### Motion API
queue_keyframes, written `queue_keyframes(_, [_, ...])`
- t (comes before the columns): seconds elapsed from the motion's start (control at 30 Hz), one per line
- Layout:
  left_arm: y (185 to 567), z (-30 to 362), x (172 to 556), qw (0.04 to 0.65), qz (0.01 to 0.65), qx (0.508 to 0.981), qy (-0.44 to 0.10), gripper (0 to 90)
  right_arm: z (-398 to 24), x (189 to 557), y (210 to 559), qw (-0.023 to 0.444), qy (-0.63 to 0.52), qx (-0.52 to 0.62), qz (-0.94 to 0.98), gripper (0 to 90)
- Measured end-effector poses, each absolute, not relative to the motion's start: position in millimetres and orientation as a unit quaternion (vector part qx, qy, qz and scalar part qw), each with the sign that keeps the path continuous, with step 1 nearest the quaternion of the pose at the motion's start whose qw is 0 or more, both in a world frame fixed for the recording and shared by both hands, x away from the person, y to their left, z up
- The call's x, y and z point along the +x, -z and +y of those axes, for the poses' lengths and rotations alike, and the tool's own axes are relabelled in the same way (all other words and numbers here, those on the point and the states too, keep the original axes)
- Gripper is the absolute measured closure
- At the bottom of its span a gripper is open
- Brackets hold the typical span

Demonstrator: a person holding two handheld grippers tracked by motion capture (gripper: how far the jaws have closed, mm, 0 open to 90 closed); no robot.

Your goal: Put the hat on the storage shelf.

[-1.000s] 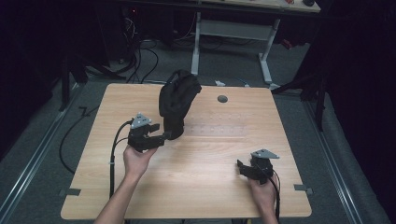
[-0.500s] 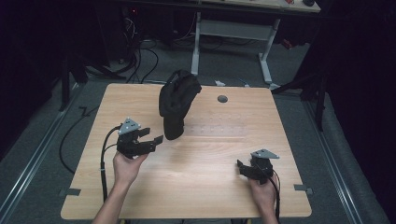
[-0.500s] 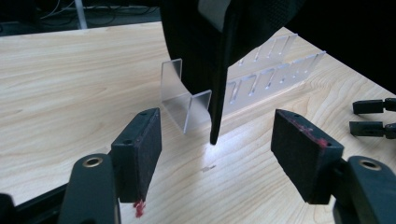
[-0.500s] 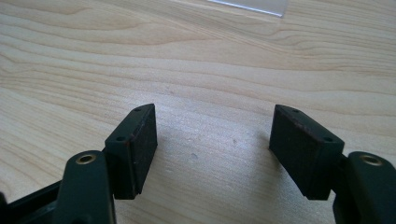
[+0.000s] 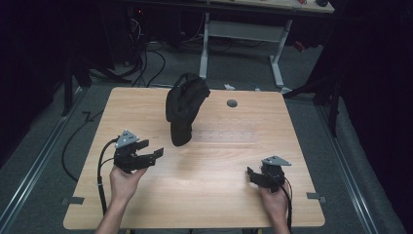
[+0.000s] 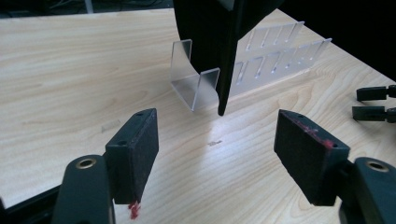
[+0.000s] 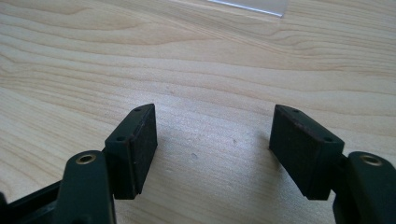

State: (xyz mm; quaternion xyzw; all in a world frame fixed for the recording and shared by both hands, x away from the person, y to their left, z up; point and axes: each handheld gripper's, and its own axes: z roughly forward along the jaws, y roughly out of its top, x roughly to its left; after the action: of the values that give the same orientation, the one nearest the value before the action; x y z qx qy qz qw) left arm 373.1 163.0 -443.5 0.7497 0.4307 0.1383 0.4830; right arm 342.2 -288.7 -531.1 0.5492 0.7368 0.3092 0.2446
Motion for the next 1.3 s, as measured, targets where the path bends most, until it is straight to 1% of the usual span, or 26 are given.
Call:
queue_keyframes(0.47, [458.4, 164.5, 359.4, 0.478, 0.44, 0.748, -0.133, 30.3, -288.7, 342.2, 531.1, 0.245, -0.309, 0.549, 0.737, 32.2])
queue_keyframes(1.03, [479.4, 165.5, 352.0, 0.468, 0.453, 0.749, -0.123, 29.3, -288.5, 342.0, 531.1, 0.245, -0.309, 0.549, 0.737, 32.0])
queue_keyframes(1.3, [496.6, 163.9, 354.5, 0.446, 0.461, 0.758, -0.121, 28.9, -288.5, 342.0, 531.1, 0.245, -0.309, 0.548, 0.737, 32.0])
